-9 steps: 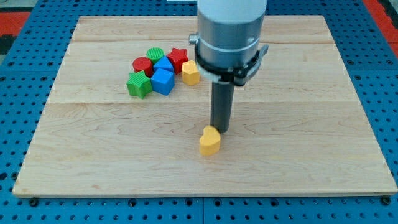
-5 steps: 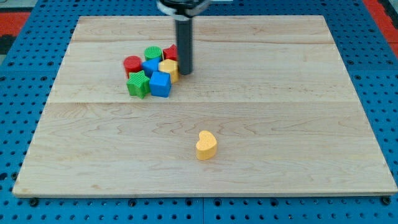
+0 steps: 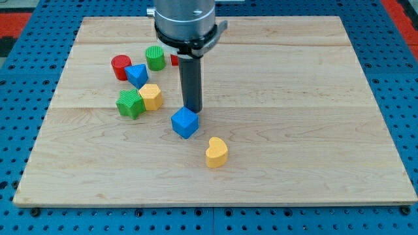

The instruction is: Place the blue cube vertically above the yellow heart

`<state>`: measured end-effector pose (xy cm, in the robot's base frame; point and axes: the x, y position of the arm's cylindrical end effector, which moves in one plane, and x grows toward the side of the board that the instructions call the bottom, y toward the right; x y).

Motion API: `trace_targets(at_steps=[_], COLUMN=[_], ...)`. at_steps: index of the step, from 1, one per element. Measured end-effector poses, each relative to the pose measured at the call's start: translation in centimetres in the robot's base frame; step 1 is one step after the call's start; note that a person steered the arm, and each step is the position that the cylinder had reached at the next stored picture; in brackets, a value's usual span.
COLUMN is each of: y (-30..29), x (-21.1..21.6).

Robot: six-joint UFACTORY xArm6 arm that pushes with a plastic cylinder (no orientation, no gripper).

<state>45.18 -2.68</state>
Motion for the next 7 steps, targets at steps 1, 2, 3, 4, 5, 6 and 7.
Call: trace_targets(at_steps=[1, 2, 3, 4, 5, 6, 7], y=[-3.5, -6.6, -3.3, 0.2, 0.7, -4.0, -2.6], x=[-1.6, 1.1, 3.9, 3.5, 3.3, 0.3, -4.2])
